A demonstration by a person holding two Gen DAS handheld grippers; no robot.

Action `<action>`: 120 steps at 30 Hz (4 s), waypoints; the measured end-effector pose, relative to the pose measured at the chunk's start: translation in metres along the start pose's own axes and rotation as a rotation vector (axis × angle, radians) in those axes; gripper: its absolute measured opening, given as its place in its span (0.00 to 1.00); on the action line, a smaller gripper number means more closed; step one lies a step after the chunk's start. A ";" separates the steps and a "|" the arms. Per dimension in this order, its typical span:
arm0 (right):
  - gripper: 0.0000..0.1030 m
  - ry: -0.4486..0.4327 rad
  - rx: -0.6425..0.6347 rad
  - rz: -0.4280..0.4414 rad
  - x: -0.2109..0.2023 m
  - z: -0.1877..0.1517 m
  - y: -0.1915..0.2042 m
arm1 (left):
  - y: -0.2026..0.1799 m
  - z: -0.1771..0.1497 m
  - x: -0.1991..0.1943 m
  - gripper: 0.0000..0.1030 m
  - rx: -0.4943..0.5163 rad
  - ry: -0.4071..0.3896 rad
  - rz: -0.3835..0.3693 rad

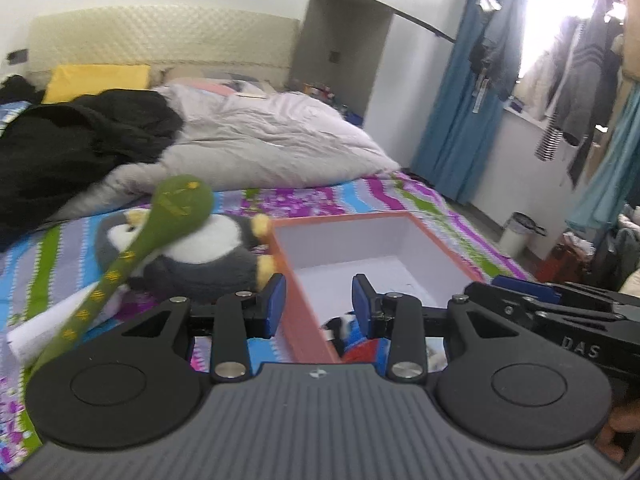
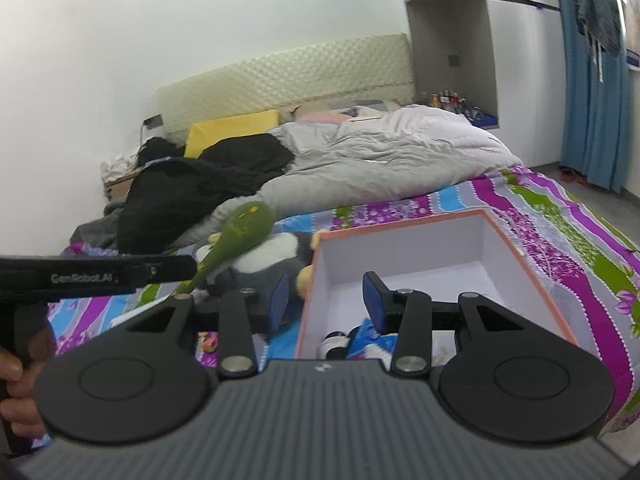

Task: Organize soft objects
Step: 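Move both tools back from the box toward the bird toy and candy packet, then close the left tool on the bird toy while the right tool grasps the brown candy packet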

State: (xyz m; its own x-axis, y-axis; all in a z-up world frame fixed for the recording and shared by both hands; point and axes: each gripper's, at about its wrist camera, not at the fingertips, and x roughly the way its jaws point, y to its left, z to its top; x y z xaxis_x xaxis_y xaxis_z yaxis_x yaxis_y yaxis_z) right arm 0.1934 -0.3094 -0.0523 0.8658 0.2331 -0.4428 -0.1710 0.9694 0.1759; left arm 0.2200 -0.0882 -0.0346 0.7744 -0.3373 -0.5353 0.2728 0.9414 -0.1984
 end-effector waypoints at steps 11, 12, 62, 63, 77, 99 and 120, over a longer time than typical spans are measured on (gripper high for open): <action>0.43 0.018 -0.035 0.036 0.003 -0.026 0.044 | 0.051 -0.044 -0.040 0.41 -0.093 -0.015 0.099; 0.43 0.029 -0.036 0.043 0.005 -0.030 0.047 | 0.056 -0.050 -0.043 0.41 -0.103 -0.013 0.108; 0.43 0.163 -0.156 0.031 0.136 -0.090 0.106 | 0.177 -0.138 0.059 0.43 -0.340 0.159 0.218; 0.43 0.167 -0.154 0.030 0.144 -0.089 0.106 | 0.181 -0.137 0.068 0.45 -0.344 0.153 0.217; 0.43 0.237 -0.042 0.001 0.239 -0.087 0.097 | 0.211 -0.127 0.148 0.51 -0.335 0.159 0.150; 0.42 0.318 0.093 -0.024 0.330 -0.098 0.080 | 0.227 -0.125 0.196 0.39 -0.377 0.190 0.078; 0.35 0.298 0.001 0.033 0.260 -0.098 0.099 | 0.208 -0.130 0.138 0.30 -0.358 0.163 0.161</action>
State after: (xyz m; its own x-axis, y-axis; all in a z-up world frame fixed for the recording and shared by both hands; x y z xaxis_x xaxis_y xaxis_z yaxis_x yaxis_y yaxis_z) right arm 0.3555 -0.1457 -0.2361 0.6833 0.2767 -0.6757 -0.1963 0.9610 0.1950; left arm 0.3091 0.0601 -0.2561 0.6824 -0.2098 -0.7002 -0.0824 0.9297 -0.3589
